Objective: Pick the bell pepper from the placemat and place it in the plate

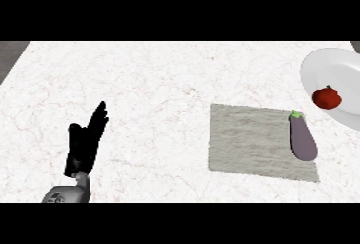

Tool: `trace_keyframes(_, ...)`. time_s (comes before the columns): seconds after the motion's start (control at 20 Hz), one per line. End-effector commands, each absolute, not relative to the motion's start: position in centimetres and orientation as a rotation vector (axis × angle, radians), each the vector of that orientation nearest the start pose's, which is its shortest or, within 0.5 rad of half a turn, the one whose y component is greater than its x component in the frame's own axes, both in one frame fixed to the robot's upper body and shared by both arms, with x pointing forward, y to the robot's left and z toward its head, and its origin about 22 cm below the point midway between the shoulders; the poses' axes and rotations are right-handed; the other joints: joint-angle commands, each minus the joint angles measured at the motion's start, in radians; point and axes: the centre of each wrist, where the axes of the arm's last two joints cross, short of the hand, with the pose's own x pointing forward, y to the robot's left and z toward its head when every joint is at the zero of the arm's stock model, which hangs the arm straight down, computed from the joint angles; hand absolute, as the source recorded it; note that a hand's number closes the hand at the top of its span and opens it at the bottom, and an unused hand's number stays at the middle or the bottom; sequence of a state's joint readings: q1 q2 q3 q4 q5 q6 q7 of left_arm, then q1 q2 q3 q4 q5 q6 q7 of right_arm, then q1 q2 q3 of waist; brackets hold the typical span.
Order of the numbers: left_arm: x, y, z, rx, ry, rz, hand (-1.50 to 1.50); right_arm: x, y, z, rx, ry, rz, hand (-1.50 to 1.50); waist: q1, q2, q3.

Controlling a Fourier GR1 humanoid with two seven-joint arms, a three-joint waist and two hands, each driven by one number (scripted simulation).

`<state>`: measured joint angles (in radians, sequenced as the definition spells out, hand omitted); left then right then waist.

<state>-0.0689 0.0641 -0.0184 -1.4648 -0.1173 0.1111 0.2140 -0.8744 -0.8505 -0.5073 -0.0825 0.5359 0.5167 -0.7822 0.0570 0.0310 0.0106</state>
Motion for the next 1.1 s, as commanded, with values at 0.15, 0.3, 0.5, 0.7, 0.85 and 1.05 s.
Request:
trace_keyframes(0.15,25.7,23.7,-1.0,0.205,-1.317,-0.062,0.0,32.4,-52.5,10.0,-0.057,-1.77,0.461,-1.5,-0.006,-0.002,-0.001)
trace_keyframes(0.3,26.4,24.8,-0.2,0.192,-1.32,-0.077,0.0,32.5,-52.1,9.3,-0.104,-1.731,0.448,-1.5,0.008,0.004,0.0)
trace_keyframes(0.5,25.9,23.1,-1.0,0.182,-1.337,-0.074,0.0,32.5,-52.0,9.2,-0.17,-1.705,0.475,-1.5,0.016,0.004,-0.001)
trace_keyframes(0.7,25.7,23.7,-1.2,0.201,-1.324,-0.065,0.0,31.0,-53.0,8.4,-0.189,-1.696,0.476,-1.5,0.01,0.005,0.001)
trace_keyframes(0.85,26.4,23.4,0.1,0.193,-1.339,-0.082,0.0,31.0,-53.2,8.8,-0.235,-1.701,0.472,-1.5,0.017,0.007,0.002)
trace_keyframes(1.05,26.1,22.5,-1.0,0.19,-1.322,-0.094,0.0,31.3,-53.2,9.3,-0.286,-1.687,0.478,-1.5,0.02,0.009,0.001)
